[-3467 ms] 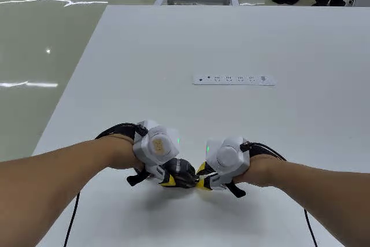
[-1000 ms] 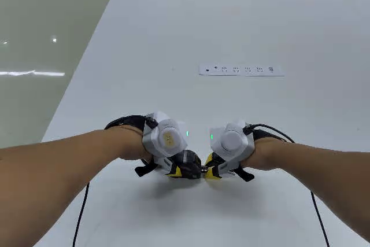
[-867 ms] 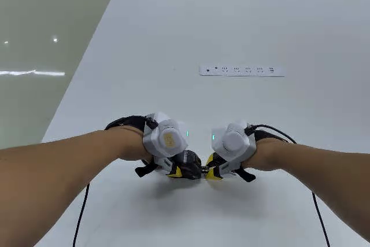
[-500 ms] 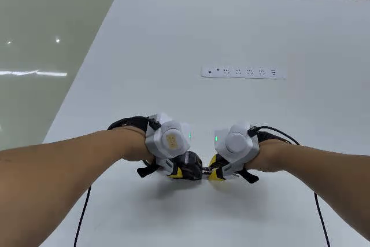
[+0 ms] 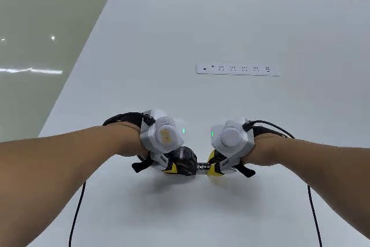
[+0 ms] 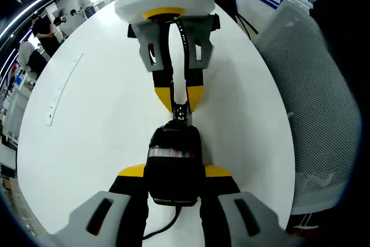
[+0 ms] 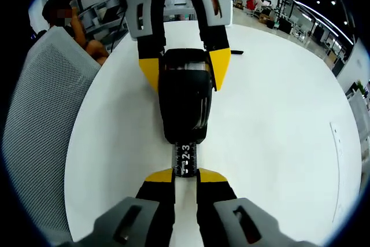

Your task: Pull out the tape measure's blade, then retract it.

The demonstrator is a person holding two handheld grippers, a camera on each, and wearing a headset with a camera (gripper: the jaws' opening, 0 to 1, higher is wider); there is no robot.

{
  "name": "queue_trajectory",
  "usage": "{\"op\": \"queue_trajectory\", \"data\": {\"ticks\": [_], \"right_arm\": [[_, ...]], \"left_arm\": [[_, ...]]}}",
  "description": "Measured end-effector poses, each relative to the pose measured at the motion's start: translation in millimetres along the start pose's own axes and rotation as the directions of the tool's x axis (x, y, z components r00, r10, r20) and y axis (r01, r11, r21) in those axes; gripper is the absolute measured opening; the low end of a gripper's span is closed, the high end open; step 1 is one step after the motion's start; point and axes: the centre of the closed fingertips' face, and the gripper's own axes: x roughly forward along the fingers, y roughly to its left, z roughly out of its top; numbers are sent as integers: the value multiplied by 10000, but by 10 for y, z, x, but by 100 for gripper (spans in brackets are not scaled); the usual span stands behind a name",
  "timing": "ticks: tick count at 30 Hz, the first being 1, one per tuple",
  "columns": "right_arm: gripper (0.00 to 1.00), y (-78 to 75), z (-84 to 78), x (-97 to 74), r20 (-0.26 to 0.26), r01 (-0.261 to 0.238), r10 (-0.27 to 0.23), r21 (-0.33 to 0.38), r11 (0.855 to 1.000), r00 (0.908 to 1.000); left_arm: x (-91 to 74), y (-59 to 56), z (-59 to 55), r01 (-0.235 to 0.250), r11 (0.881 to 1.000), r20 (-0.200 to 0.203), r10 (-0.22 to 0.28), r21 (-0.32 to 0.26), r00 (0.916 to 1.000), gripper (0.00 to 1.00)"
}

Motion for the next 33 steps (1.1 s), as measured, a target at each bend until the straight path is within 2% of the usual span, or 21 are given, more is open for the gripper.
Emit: {"op": "queue_trajectory", "data": {"ticks": [33], "right_arm": [[12,-10,-273,-152,-118,43,-42,54,10000,9999]], "left_arm": [[22,8,-10,-25,9998,23,26,-181,10000,30]]}}
